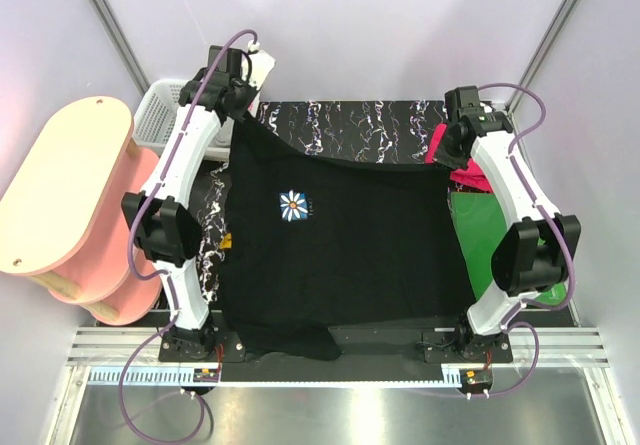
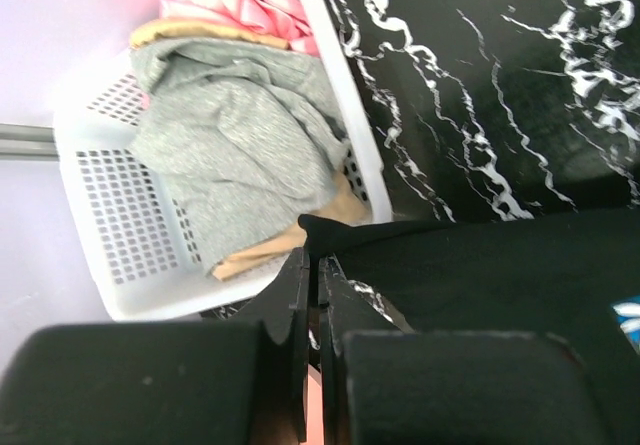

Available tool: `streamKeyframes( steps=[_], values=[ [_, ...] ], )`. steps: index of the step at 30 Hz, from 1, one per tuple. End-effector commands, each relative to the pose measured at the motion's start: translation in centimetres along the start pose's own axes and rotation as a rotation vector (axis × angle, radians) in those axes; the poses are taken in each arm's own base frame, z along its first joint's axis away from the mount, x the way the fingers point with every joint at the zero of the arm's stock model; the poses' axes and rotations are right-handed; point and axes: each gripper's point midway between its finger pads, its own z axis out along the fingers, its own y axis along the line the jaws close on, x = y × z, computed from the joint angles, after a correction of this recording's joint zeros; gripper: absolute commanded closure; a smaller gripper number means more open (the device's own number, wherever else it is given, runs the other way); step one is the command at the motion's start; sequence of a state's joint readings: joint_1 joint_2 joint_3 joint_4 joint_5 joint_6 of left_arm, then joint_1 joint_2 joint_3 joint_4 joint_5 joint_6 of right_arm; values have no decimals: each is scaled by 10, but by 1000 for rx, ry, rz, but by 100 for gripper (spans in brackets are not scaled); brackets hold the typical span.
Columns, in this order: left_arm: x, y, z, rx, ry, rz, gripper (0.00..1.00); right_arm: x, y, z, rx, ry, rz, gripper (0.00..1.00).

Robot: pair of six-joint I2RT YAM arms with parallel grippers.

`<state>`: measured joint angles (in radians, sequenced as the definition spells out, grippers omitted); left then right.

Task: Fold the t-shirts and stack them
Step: Flatten the tshirt out, then fold the tshirt

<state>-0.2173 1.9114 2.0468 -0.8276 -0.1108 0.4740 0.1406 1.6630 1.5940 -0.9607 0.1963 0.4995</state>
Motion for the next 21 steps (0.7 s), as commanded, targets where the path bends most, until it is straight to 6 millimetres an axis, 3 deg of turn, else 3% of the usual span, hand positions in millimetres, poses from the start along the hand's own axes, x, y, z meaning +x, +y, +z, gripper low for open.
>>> streamKeyframes(
  steps=[1,7,12,15,16,17,18,19,21],
  values=[
    [-29,27,9,-129,-63,26,100,-46,2,-3,-1,-123,27,100],
    [-27,34,24,-173,-30,33,100,-54,3,12,-4,-101,38,100],
    [-30,32,13,-162,-47,14,100,-45,3,28,9,-60,23,100],
    [-27,21,-7,-110,-55,-9,100,-38,1,31,9,-41,23,100],
    [-30,18,-27,-106,-77,-11,100,-36,1,31,6,-34,27,100],
    [-27,14,-34,-93,-81,-9,100,-31,-2,29,8,-27,28,100],
    [-15,4,-35,-70,-56,-5,100,-29,-2,28,5,-25,30,100],
    [-17,1,-56,-62,-82,-10,100,-26,-3,27,3,-19,35,100],
    [-3,-12,-74,-29,-77,-7,100,-17,-8,23,4,-7,39,100]
  ],
)
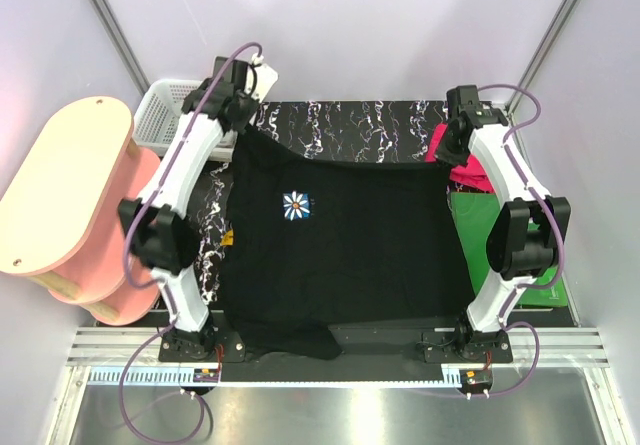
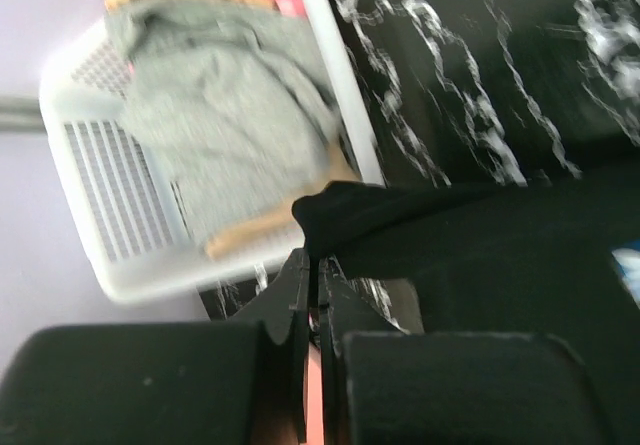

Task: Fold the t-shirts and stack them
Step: Fold the tshirt

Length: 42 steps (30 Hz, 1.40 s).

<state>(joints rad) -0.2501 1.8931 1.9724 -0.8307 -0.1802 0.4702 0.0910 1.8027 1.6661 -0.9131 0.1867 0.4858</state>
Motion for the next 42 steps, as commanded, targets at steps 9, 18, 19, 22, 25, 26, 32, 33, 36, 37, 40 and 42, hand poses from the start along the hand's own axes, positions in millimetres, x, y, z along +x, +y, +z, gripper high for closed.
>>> streamKeyframes(
  steps=[9,18,19,22,25,26,32,33,36,37,40,42],
  values=[
    [42,-62,-128,192,-94,-80,100,40,-38,-40,9,-15,22,100],
    [125,-141,-137,424,79,-104,100,81,-63,-43,46,38,29,100],
    [128,-148,-141,458,86,-110,100,87,-66,-42,53,47,25,100],
    [142,-162,-155,512,108,-126,100,101,-73,-39,70,76,27,100],
    [153,-169,-169,541,124,-143,100,117,-82,-34,91,107,33,100],
    [157,-170,-174,544,123,-148,100,121,-83,-33,94,117,31,100],
    [157,-158,-203,498,71,-181,100,146,-93,-26,112,171,39,100],
    [159,-159,-209,511,86,-181,99,150,-91,-26,100,185,44,100],
    [155,-157,-215,532,118,-171,53,154,-89,-27,84,192,56,68],
    [154,-157,-215,532,125,-172,48,152,-87,-28,75,191,56,66],
    [137,-150,-222,529,93,-185,35,142,-79,-36,45,173,63,57],
    [128,-148,-227,540,76,-191,28,132,-76,-42,33,148,74,52]
  ],
)
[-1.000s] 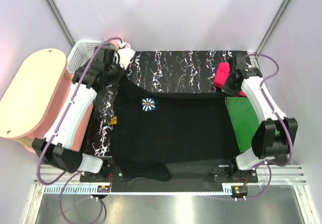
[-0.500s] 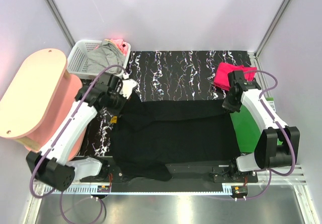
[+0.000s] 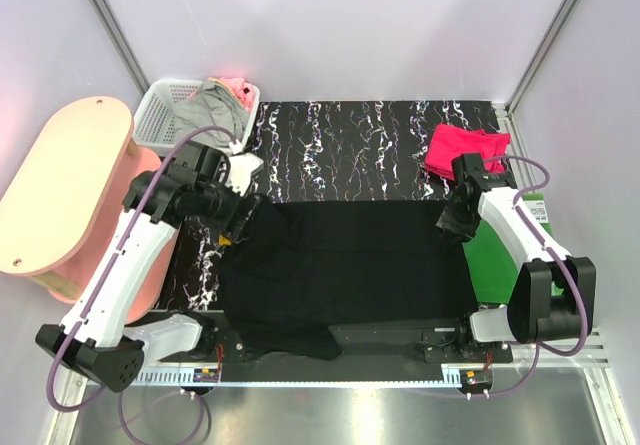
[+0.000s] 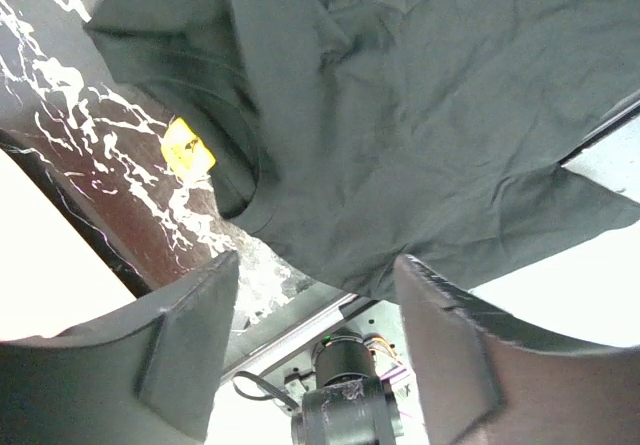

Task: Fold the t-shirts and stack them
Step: Fold the tshirt

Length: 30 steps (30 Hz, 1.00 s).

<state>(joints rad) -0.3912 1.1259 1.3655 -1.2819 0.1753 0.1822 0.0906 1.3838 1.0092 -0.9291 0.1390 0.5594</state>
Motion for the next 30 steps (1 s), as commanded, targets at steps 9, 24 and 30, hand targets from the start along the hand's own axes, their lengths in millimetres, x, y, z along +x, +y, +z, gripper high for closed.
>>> streamKeyframes(
  steps=[9,24,30],
  values=[
    [-97,21,-9,-61,-186,68,30,-70,53,-25,-121,-98,40,53],
    [-69,139,125,-147,85,-205,36,-73,79,36,-109,6,-3,57],
    [-37,140,141,-133,143,-221,32,-74,81,44,-103,13,-10,57]
  ],
)
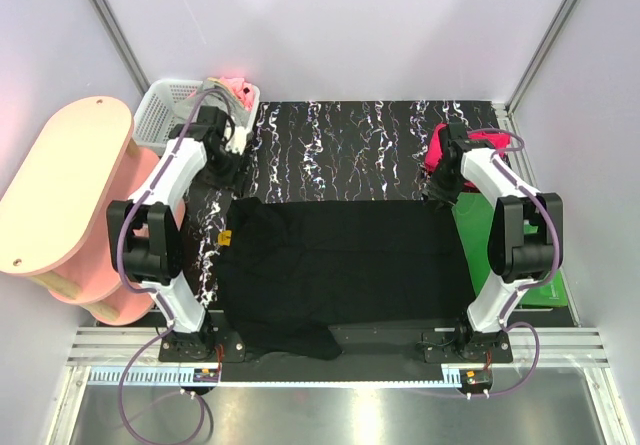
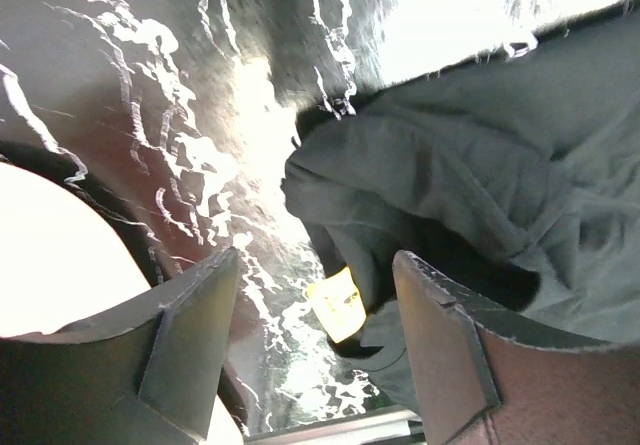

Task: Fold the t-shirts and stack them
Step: Fold the tshirt

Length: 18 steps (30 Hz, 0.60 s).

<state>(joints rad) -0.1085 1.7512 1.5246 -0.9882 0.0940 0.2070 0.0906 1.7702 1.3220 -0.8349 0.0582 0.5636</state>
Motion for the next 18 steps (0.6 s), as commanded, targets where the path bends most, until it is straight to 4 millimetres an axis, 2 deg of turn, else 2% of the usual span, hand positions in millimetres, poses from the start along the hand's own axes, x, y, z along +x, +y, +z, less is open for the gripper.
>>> streamKeyframes(
  steps=[1,13,17,18],
  values=[
    [3,-13,8,41,-22,29,32,-9,9,3,-26,-18,-17,57],
    [2,-19,50,94,41,-36,31,-11,9,8,-18,-18,-31,60],
    [4,-24,61,124,65,-45,34,-8,5,13,2,-10,-43,60],
    [5,-23,63,126,72,-48,39,-8,4,14,4,-9,-46,60]
  ],
)
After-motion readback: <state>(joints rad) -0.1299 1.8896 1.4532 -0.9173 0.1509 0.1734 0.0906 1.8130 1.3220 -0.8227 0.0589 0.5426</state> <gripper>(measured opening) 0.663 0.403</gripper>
